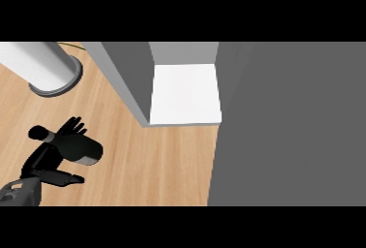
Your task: Pick up the wine, place it into the cabinet and close the cabinet
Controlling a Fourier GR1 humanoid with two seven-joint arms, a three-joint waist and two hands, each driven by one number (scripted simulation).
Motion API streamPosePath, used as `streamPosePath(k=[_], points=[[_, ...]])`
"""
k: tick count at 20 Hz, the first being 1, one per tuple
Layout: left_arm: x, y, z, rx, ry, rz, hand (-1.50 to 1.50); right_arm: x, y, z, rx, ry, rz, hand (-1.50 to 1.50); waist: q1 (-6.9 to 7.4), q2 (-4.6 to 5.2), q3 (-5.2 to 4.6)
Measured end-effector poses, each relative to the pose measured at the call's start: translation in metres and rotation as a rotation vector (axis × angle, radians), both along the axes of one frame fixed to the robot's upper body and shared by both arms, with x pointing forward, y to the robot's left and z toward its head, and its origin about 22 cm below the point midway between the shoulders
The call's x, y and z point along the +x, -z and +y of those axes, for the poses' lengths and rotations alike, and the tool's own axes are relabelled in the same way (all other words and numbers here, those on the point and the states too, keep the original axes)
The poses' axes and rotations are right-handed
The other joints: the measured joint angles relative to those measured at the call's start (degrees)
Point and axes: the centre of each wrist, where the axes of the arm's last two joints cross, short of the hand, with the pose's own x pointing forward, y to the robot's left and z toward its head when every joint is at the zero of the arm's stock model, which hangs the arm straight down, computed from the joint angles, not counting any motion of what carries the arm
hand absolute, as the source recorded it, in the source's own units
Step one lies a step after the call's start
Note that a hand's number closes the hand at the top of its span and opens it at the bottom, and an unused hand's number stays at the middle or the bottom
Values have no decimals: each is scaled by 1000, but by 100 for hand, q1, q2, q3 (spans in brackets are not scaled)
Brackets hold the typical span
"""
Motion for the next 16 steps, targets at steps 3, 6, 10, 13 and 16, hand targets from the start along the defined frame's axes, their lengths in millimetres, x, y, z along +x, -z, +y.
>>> streamPosePath(k=[3, 6, 10, 13, 16], points=[[1, 4, -4, -29, 6, 26, -150, -1, 1, 2, -3, -15, 5, -150, -18, 1, -2], [1, 6, -5, -50, 8, 31, -150, -1, 0, 3, -8, -20, 4, -150, -22, 0, -1], [1, 13, -15, -69, 16, 33, -150, 0, -1, 5, -5, -25, 4, -150, -23, 4, -5], [4, 13, -19, -79, 22, 27, -150, 0, -1, 5, -3, -22, 0, -150, -24, 5, -6], [6, 15, -24, -87, 30, 18, -150, 0, -1, 5, -4, -25, 2, -150, -31, 7, -5]])
